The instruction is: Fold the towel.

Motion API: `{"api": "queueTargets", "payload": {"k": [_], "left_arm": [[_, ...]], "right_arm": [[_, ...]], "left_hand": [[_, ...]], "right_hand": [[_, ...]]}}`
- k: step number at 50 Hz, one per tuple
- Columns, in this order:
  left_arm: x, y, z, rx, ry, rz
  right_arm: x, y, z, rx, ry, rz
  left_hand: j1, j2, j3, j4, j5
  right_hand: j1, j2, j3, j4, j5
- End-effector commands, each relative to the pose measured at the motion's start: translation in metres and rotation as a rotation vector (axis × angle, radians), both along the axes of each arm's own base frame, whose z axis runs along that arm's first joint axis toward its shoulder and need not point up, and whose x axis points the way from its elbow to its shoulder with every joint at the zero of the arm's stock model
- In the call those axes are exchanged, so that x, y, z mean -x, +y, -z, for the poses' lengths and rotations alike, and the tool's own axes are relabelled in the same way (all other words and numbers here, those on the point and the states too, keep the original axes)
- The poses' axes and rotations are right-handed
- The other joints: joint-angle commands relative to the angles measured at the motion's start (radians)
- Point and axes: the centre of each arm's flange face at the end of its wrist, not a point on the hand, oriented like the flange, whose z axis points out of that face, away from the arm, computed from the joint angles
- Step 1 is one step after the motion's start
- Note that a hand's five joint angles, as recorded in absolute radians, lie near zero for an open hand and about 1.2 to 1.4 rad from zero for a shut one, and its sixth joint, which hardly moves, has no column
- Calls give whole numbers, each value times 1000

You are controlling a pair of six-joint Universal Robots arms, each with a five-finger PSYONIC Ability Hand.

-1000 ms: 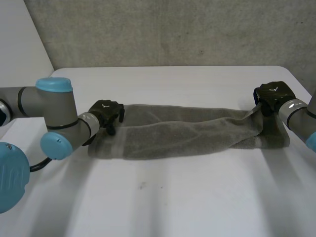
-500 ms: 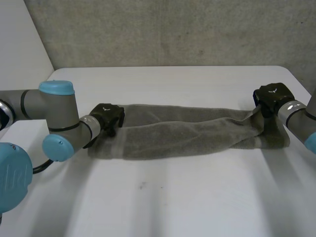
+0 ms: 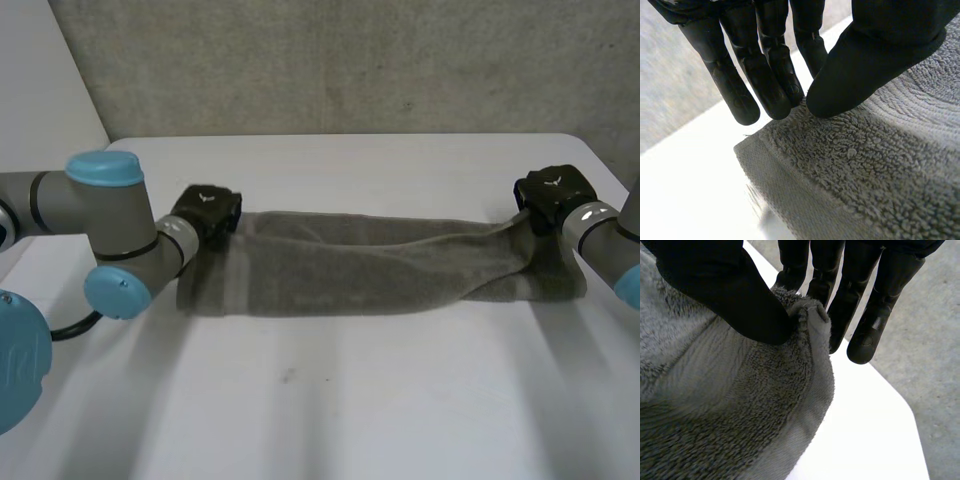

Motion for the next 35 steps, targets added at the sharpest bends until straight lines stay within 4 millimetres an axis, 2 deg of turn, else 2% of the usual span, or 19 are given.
{"api": "queueTargets", "payload": {"k": [1, 6, 9, 13, 20, 21, 22, 23, 24, 25, 28, 30, 31, 32, 33, 34, 35], "left_arm": [[7, -18, -15, 141, 49, 5], [14, -39, -7, 195, 68, 5], [17, -48, -2, 212, 75, 3], [19, -54, 4, 214, 74, 4], [20, -57, 18, 186, 65, 5], [20, -57, 18, 186, 65, 5], [21, -56, 19, 184, 64, 5], [20, -57, 20, 184, 63, 4], [20, -57, 20, 184, 63, 4], [20, -56, 20, 182, 63, 2], [21, -57, 14, 194, 66, -2], [21, -56, 9, 198, 71, -3], [23, -55, -1, 210, 80, -3], [23, -55, -1, 210, 81, -3], [24, -52, -13, 224, 91, 1], [25, -48, -24, 226, 93, 3], [25, -48, -24, 226, 93, 3]], "right_arm": [[-1, -16, -11, 130, -35, 11], [-1, -27, -14, 211, -60, 22], [0, -33, -9, 229, -59, 31], [0, -41, 3, 223, -56, 40], [0, -41, 18, 188, -50, 40], [1, -41, 20, 175, -47, 44], [1, -41, 20, 174, -47, 45], [1, -39, 22, 155, -44, 51], [3, -38, 23, 143, -40, 69], [3, -38, 23, 143, -40, 69], [6, -38, 16, 152, -34, 109], [9, -37, -4, 181, -45, 131], [9, -37, -4, 182, -45, 131], [10, -35, -18, 203, -49, 135], [10, -35, -18, 203, -49, 136], [11, -31, -31, 221, -51, 137], [12, -25, -41, 230, -52, 138]], "left_hand": [[230, 181, 181, 180, 201], [230, 181, 181, 180, 201], [230, 181, 181, 180, 201], [230, 181, 181, 180, 201], [230, 181, 181, 180, 201], [230, 181, 181, 180, 201], [-130, -179, -179, -180, -159], [-797, -845, -845, -847, -825], [-803, -852, -852, -853, -832], [-981, -1029, -1029, -1031, -1009], [-992, -1040, -1041, -1042, -1021], [-992, -1040, -1041, -1042, -1021], [-992, -1040, -1041, -1042, -1021], [-992, -1040, -1041, -1042, -1021], [-992, -1040, -1041, -1042, -1021], [-992, -1040, -1041, -1042, -1021], [-992, -1040, -1041, -1042, -1021]], "right_hand": [[4, 182, 182, 179, 186], [4, 182, 182, 179, 186], [4, 182, 182, 179, 186], [4, 182, 182, 179, 186], [4, 182, 182, 179, 186], [-199, -20, -20, -23, -16], [-201, -22, -22, -25, -18], [-712, -534, -534, -537, -530], [-1218, -1039, -1039, -1042, -1035], [-1218, -1039, -1039, -1042, -1035], [-1218, -1039, -1039, -1042, -1035], [-1218, -1039, -1039, -1042, -1035], [-1218, -1039, -1039, -1042, -1035], [-1218, -1039, -1039, -1042, -1035], [-1218, -1039, -1039, -1042, -1035], [-1218, -1039, -1039, -1042, -1035], [-1218, -1039, -1039, -1042, -1035]]}}
